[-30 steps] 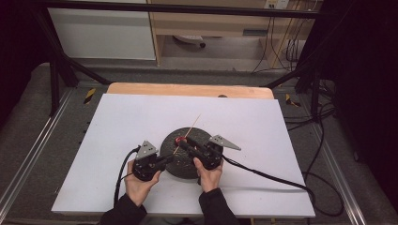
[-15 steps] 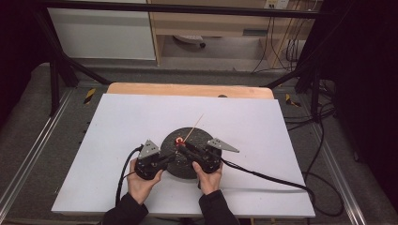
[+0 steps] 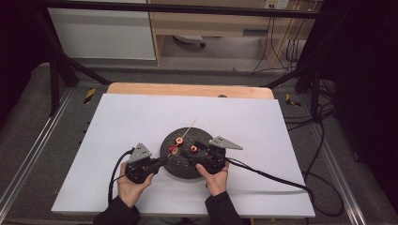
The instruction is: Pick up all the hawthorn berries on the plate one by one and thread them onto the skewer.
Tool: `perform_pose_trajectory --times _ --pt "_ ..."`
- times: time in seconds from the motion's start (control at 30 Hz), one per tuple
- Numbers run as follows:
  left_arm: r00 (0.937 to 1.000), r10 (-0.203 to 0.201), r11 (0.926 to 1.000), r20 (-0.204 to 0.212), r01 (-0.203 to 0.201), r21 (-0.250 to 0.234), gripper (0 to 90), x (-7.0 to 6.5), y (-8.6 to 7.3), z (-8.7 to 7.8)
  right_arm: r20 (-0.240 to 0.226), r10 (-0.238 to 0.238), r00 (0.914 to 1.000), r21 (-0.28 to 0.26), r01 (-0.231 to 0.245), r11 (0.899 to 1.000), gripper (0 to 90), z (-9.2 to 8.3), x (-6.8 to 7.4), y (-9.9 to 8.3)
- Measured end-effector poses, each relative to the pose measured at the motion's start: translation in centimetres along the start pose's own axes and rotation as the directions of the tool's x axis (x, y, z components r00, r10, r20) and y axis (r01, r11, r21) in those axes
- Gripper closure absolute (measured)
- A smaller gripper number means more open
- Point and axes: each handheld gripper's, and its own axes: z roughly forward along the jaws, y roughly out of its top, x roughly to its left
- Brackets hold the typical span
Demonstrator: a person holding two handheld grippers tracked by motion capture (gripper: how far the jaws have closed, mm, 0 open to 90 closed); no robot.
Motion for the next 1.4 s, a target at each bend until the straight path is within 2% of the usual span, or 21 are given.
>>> perform_pose_trajectory --times 0.13,0.23,0.33,0.5,0.67,0.77,0.87,0.93,1.0,1.1,1.27,1.3,1.4 --pt "0.9999 0.012 0.9999 -0.007 -0.012 0.011 87.8 0.5 -1.0 -1.1 0.031 -0.062 0.9976 0.103 0.058 0.993 11.9 0.0 -0.6 0.3" --pt "0.9995 0.027 0.9993 -0.015 -0.026 0.027 87.8 0.8 -1.7 -1.8 0.059 -0.116 0.9915 0.178 0.104 0.979 9.7 0.0 -1.1 0.4" --pt "0.9991 0.038 0.9985 -0.021 -0.037 0.040 87.8 1.2 -2.4 -2.4 0.068 -0.141 0.9876 0.247 0.121 0.962 8.8 0.0 -1.5 0.7" --pt "0.9992 0.037 0.9980 -0.017 -0.036 0.052 87.8 1.6 -3.3 -3.2 0.094 -0.210 0.9731 0.366 0.163 0.916 8.4 0.6 -2.0 1.8" --pt "0.9988 0.047 0.9970 -0.013 -0.047 0.062 87.7 1.7 -3.8 -3.5 0.093 -0.242 0.9659 0.447 0.177 0.877 11.4 1.6 -2.0 3.1" --pt "0.9987 0.050 0.9968 -0.013 -0.049 0.063 87.7 1.7 -4.0 -3.5 0.081 -0.273 0.9586 0.500 0.198 0.843 16.4 2.5 -2.0 3.7" --pt "0.9986 0.051 0.9966 -0.013 -0.050 0.065 87.7 1.7 -4.0 -3.4 0.084 -0.307 0.9480 0.558 0.210 0.803 21.7 3.4 -2.0 4.2" --pt "0.9987 0.049 0.9968 -0.014 -0.048 0.065 87.7 1.8 -4.1 -3.4 0.077 -0.309 0.9479 0.593 0.206 0.778 24.7 4.0 -2.2 4.5" --pt "0.9987 0.048 0.9967 -0.016 -0.047 0.067 87.7 1.9 -4.1 -3.4 0.078 -0.319 0.9445 0.616 0.206 0.760 28.8 4.6 -2.3 4.7" --pt "0.9988 0.046 0.9966 -0.018 -0.045 0.069 87.7 1.9 -4.1 -3.4 0.064 -0.295 0.9534 0.638 0.188 0.747 35.0 5.2 -2.6 5.1" --pt "0.9988 0.044 0.9966 -0.021 -0.042 0.071 87.7 2.0 -4.2 -3.3 0.060 -0.302 0.9513 0.691 0.179 0.701 42.9 6.1 -3.1 5.4" --pt "0.9989 0.043 0.9966 -0.021 -0.041 0.071 87.7 2.0 -4.2 -3.3 0.061 -0.290 0.9552 0.694 0.168 0.700 43.4 6.2 -3.2 5.3" --pt "0.9988 0.043 0.9965 -0.021 -0.042 0.073 87.7 2.0 -4.2 -3.3 0.058 -0.268 0.9618 0.711 0.149 0.687 46.8 6.7 -3.5 5.1"
